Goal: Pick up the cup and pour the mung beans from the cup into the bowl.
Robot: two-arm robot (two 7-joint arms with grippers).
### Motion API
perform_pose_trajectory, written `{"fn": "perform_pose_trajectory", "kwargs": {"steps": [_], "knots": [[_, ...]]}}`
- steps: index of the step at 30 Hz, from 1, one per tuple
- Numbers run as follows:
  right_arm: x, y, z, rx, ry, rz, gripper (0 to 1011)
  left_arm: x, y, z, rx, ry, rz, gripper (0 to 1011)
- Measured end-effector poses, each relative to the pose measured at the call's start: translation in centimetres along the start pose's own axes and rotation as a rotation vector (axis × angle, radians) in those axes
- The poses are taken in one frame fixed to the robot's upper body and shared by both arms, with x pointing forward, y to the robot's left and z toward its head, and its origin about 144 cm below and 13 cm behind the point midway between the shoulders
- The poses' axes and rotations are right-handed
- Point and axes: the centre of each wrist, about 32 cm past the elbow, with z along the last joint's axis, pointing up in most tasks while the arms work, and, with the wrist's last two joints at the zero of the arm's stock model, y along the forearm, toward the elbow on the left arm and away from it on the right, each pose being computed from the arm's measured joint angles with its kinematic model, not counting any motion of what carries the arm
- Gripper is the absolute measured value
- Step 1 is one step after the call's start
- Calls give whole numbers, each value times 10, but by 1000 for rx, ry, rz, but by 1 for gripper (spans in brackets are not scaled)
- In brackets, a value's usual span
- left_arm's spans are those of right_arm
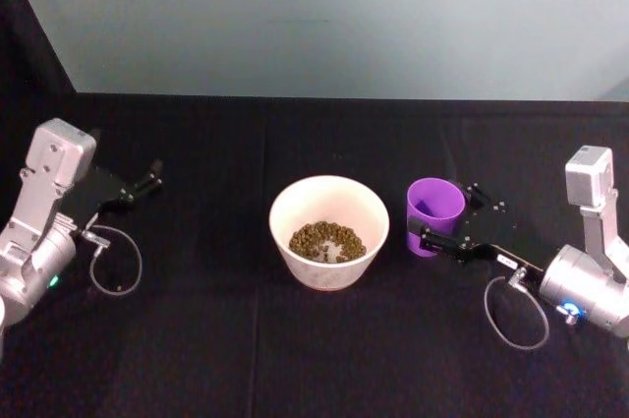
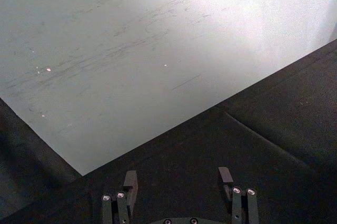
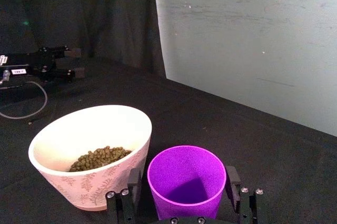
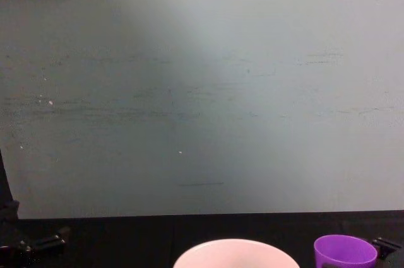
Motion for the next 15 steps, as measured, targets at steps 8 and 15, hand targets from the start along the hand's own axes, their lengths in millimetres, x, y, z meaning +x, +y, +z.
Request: {"fn": "perform_pose_trajectory", "kwargs": {"steps": [8,15], "knots": [[0,0,0,0,-1,0,1002,0,0,0,0,0,0,1000],[0,0,1,1,-5,2,1003,0,0,0,0,0,0,1000]]}}
